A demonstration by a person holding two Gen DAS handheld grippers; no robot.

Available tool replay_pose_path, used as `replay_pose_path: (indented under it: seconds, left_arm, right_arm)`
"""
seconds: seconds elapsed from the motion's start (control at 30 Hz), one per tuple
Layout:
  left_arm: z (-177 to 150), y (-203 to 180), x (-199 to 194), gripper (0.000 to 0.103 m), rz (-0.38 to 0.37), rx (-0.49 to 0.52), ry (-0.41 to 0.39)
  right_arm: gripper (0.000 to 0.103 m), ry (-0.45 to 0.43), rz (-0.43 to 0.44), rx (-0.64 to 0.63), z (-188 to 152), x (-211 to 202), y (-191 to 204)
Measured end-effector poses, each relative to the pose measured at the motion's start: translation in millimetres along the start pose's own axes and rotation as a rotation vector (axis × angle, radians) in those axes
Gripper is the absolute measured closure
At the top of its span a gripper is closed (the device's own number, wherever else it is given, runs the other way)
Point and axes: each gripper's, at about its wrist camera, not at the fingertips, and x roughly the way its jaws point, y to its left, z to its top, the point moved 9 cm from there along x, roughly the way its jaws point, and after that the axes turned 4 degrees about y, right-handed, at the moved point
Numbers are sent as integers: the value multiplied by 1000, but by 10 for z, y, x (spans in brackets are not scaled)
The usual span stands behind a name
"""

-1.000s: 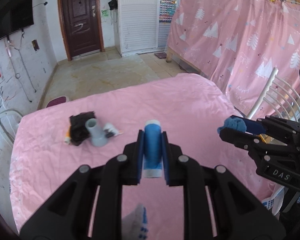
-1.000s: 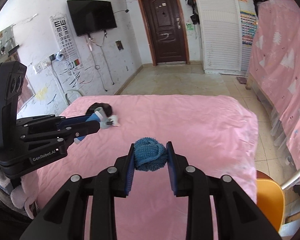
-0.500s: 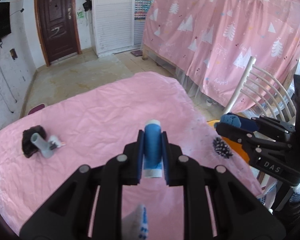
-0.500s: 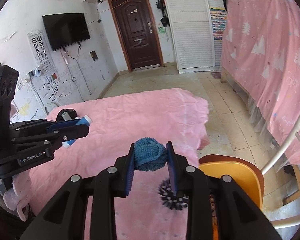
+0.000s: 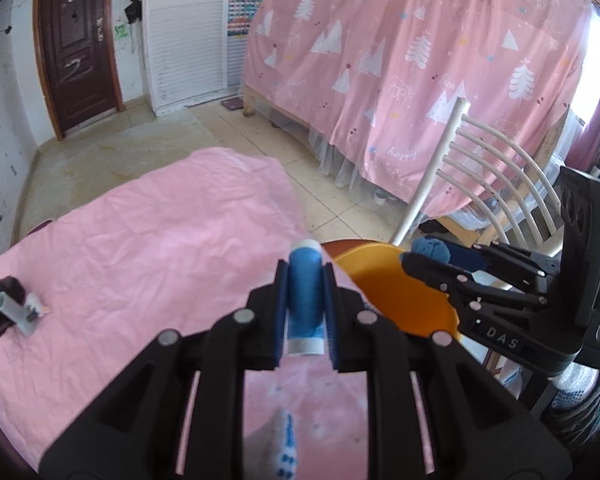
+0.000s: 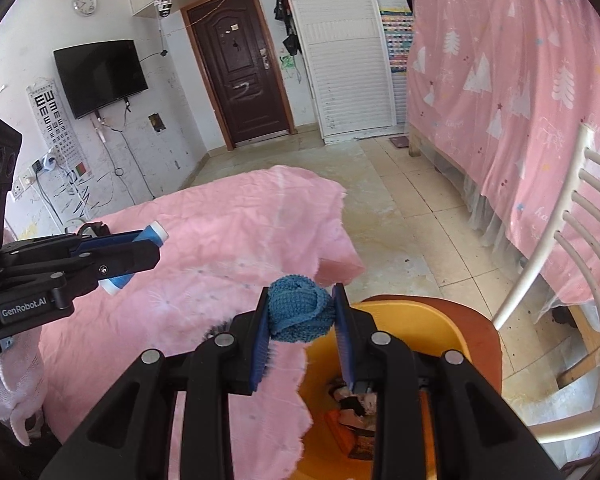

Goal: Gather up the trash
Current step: 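Carry both items to the orange bucket and open both tools to drop them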

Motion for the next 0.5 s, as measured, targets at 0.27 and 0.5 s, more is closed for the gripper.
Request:
replay_pose_path:
  seconds: [0.27, 0.5]
  left_arm:
    - [63, -419, 329, 87, -49, 34, 43]
    - [43, -673, 635, 87, -89, 26, 100]
  right_arm:
    - [83, 47, -33, 13, -215, 78, -306]
    - [83, 103, -39, 26, -414, 259, -501]
